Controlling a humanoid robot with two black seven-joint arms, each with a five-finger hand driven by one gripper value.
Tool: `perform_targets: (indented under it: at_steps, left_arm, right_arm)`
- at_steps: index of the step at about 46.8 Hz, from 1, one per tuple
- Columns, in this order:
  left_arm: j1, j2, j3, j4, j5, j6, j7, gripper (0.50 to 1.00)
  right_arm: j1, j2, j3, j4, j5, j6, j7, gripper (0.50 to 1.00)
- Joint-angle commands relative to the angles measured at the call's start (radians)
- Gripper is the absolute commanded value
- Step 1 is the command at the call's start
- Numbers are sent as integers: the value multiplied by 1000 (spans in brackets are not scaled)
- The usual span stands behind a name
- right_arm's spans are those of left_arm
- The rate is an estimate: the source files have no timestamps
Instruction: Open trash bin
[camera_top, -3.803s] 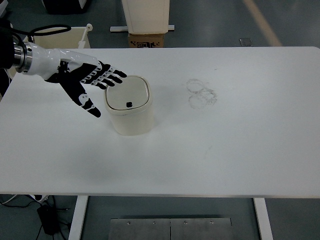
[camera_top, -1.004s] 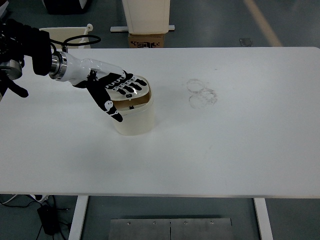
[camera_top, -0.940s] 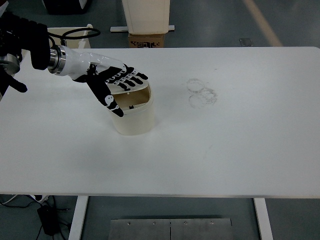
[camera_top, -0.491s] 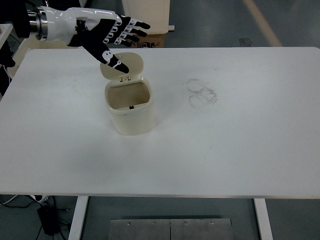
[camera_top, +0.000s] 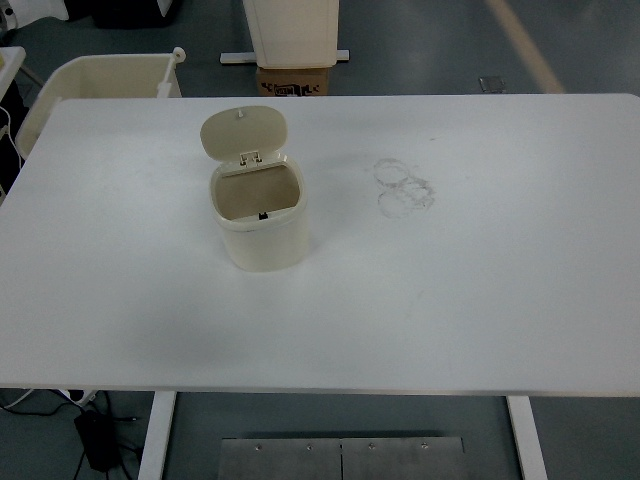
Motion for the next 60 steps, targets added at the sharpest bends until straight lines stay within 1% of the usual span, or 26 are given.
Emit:
perform_targets:
  at_steps: [1, 5, 10, 12, 18, 23, 33, 38, 43, 50, 55, 60]
  left_arm:
    - [42, 0, -27, 42, -80, 3, -15, 1000]
    - [90, -3, -31, 83, -179, 8, -18, 1000]
    - [127, -10, -31, 151, -301, 37, -19, 1000]
    - [150, -16, -31, 183, -350, 38, -19, 1000]
    - [191, -62, -39, 254, -472, 38, -19, 1000]
    - [231, -108, -62, 300, -529, 38, -19, 1000]
    - [323, -207, -152, 390, -557, 34, -19, 1000]
    - [358, -234, -201, 416, -557, 34, -21, 1000]
    - [368, -273, -234, 465, -557, 29, -25, 1000]
    - [369, -317, -241, 539, -558, 11, -33, 1000]
    - [371, -342, -241, 554, -558, 15, -33, 1000]
    - [369, -339, -254, 554, -568, 17, -33, 1000]
  right_arm:
    - [0, 0, 0, 0, 0, 0, 0, 993]
    - [0, 0, 0, 0, 0, 0, 0, 993]
    - [0, 0, 0, 0, 0, 0, 0, 993]
    - [0, 0, 0, 0, 0, 0, 0, 993]
    - [0, 0, 0, 0, 0, 0, 0, 993]
    - [0, 0, 0, 0, 0, 0, 0, 993]
    - [0, 0, 1, 0, -2, 0, 0, 993]
    - [0, 0, 3, 0, -2, 0, 0, 993]
    - [0, 0, 3, 0, 0, 0, 0, 993]
    - [0, 0, 3, 0, -3, 1, 0, 993]
    - [0, 0, 6, 0, 2, 1, -2, 993]
    - [0, 0, 7, 0, 3, 1, -2, 993]
